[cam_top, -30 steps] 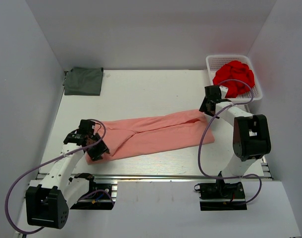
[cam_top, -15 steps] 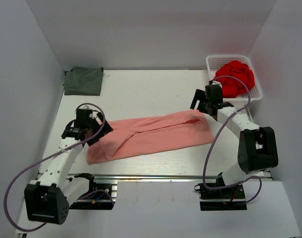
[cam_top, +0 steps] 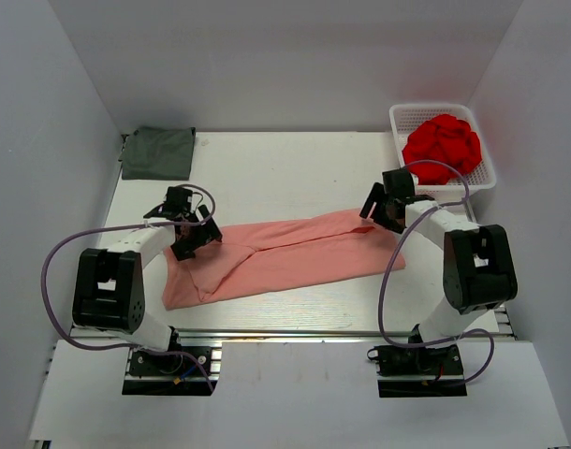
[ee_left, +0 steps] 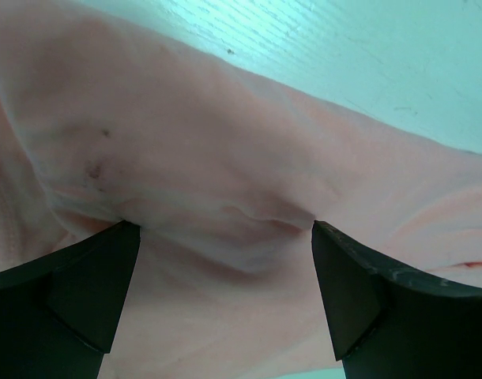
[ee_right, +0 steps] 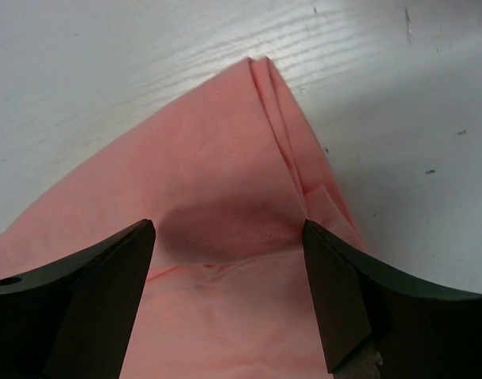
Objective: Fold and stack the t-shirts
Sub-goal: Fold the other side of the tshirt into a rectangle
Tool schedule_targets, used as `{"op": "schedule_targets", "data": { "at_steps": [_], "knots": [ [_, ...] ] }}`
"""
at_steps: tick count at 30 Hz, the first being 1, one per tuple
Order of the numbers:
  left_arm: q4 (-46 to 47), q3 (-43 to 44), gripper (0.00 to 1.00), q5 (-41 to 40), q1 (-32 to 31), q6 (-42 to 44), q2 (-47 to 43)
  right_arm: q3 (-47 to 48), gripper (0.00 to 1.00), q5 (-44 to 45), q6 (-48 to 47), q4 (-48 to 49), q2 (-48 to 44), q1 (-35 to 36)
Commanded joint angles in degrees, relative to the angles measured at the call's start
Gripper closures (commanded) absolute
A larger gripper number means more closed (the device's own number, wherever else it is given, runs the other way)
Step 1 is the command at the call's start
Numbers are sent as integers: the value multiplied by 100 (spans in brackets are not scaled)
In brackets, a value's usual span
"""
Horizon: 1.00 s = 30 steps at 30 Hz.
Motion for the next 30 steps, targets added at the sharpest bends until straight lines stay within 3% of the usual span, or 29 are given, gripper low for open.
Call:
{"op": "schedule_targets", "data": {
  "at_steps": [1,8,20,21,23,29,30],
  "knots": [
    [61,172,0,-450,31,86,-47,150,20,165,463,-256,177,-69],
    [61,119,0,-564,31,86,198,97,33,121,692,-370,275,-245],
    [61,119,0,-618,31,192,251,36,33,42,498,-529,196,-359],
    [61,119,0,-618,31,192,251,18,41,-11,464,-493,178,-359],
    [114,119,0,-565,31,192,251,-8,47,-107,455,-309,187,-359],
    [114,66,0,-565,31,245,251,61,96,-222,429,-124,47,-342],
    [114,66,0,-565,31,245,251,105,100,-179,402,-133,20,-342]
  ]
}}
